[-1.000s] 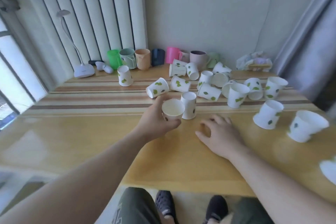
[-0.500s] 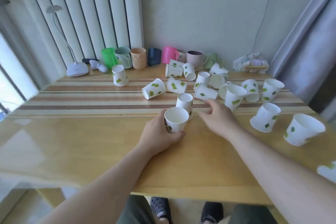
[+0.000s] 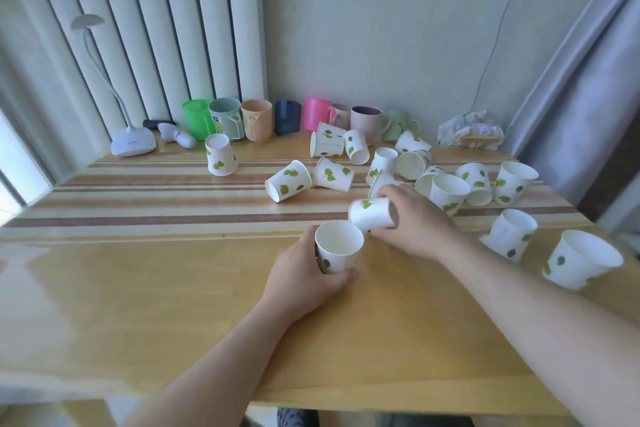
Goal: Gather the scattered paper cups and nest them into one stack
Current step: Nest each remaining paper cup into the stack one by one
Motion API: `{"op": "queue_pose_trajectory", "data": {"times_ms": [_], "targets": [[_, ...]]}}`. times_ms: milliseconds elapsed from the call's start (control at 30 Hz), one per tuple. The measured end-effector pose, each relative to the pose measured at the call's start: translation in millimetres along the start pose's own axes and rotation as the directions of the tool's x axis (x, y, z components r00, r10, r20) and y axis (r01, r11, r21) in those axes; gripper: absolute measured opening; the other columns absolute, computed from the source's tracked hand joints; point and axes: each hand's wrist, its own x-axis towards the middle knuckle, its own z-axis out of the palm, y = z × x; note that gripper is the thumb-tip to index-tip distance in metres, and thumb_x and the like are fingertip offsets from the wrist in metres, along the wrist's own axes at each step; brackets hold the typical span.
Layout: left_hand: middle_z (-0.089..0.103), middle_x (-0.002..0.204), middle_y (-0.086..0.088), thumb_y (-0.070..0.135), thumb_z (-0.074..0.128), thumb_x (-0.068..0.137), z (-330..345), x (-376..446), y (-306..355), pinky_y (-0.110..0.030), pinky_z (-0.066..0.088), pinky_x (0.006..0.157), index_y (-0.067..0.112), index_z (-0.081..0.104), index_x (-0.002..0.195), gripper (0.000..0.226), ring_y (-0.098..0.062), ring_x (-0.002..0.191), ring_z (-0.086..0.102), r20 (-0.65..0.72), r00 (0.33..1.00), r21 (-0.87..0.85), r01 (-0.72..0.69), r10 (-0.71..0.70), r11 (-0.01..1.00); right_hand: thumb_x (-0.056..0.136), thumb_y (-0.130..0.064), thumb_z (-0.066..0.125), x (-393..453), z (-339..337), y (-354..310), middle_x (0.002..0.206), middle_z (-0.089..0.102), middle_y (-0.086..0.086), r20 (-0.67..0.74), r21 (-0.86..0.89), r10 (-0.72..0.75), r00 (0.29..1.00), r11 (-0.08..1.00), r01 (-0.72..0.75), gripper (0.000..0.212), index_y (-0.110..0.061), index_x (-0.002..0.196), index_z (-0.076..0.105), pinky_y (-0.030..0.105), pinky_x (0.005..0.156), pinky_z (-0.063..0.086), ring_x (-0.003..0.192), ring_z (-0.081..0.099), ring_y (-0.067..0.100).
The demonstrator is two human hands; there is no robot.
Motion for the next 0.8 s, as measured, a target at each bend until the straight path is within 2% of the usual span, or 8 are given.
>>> {"op": "queue_pose_trajectory", "data": {"times_ms": [67,133,333,400,500,600,700,800], "targets": [[0.069,0.107,0.028,0.057,0.089,0.074,0.0,-1.1,-0.9,-0.018,0.049,0.081,0.039,0.056,0.135,0.072,0.0,0.102,0.063,-0.001,1.0,0.0,-0.003,0.003,1.0,0.084,-0.049,0.082,-17.4,11.1,7.5,0.118,0.064,-0.008,-0.072,0.276,0.186,0.98,0.948,-0.159,0.046,-0.03,0.115,0.054,0.041,0.083,0.054,0.105,0.065,0.021],[0.07,0.108,0.027,0.058,0.089,0.074,-0.4,-2.1,0.4,-0.018,0.05,0.081,0.039,0.056,0.135,0.072,0.001,0.102,0.064,-0.008,1.0,0.001,-0.01,0.01,1.0,0.084,-0.049,0.083,-32.3,24.4,6.8,0.112,0.067,-0.009,-0.059,0.47,0.314,0.948,0.846,-0.251,0.042,-0.028,0.109,0.056,0.042,0.088,0.057,0.101,0.068,0.018],[0.068,0.109,0.03,0.055,0.091,0.075,1.3,-0.6,-1.1,-0.014,0.047,0.079,0.04,0.056,0.139,0.075,0.001,0.104,0.063,-0.003,1.0,-0.011,-0.027,0.027,1.0,0.082,-0.047,0.086,-40.1,36.5,-4.0,0.113,0.066,-0.02,0.028,0.527,0.255,0.967,0.818,-0.231,0.046,-0.037,0.117,0.057,0.031,0.077,0.053,0.101,0.068,0.008],[0.068,0.107,0.032,0.055,0.091,0.074,2.1,-0.6,-1.8,-0.014,0.048,0.08,0.043,0.055,0.14,0.076,0.001,0.104,0.063,-0.007,0.999,-0.002,-0.04,0.04,0.999,0.079,-0.039,0.089,-35.3,41.6,-8.2,0.112,0.069,-0.012,0.023,0.69,0.331,0.943,0.678,-0.254,0.047,-0.031,0.113,0.058,0.031,0.079,0.052,0.102,0.069,0.012],[0.069,0.104,0.033,0.058,0.09,0.074,2.7,-1.7,-1.3,-0.016,0.047,0.078,0.048,0.053,0.142,0.079,0.007,0.099,0.063,0.0,0.998,0.02,-0.06,0.06,0.998,0.069,-0.026,0.095,-29.7,40.1,-19.4,0.122,0.073,0.007,0.071,0.92,0.354,0.933,0.339,-0.198,0.07,-0.019,0.127,0.057,0.036,0.093,0.054,0.113,0.071,0.025],[0.07,0.106,0.032,0.061,0.09,0.074,2.9,-1.9,-0.4,-0.011,0.044,0.077,0.05,0.052,0.143,0.08,0.016,0.1,0.06,0.013,0.998,0.013,-0.059,0.059,0.998,0.086,-0.002,0.085,-31.5,19.6,-34.6,0.124,0.076,0.004,0.051,0.993,0.266,0.963,0.094,-0.078,0.067,-0.025,0.14,0.053,0.034,0.092,0.05,0.113,0.072,0.024],[0.071,0.104,0.033,0.058,0.09,0.074,2.0,-3.0,1.5,-0.01,0.044,0.075,0.051,0.053,0.143,0.079,0.017,0.097,0.061,0.008,0.998,0.019,-0.056,0.056,0.998,0.085,-0.003,0.083,-38.5,7.7,-57.0,0.11,0.08,-0.003,-0.02,0.99,0.152,0.988,0.143,-0.002,0.044,-0.029,0.117,0.069,0.037,0.093,0.055,0.103,0.074,0.02],[0.071,0.102,0.032,0.056,0.09,0.076,1.4,-5.0,2.1,-0.011,0.044,0.073,0.05,0.054,0.141,0.074,0.016,0.094,0.062,0.005,0.999,0.028,-0.054,0.054,0.998,0.07,-0.021,0.086,-51.6,25.7,-70.0,0.125,0.077,0.003,-0.032,0.957,0.12,0.992,0.291,-0.005,0.051,-0.028,0.118,0.073,0.043,0.098,0.06,0.123,0.07,0.026]]}}
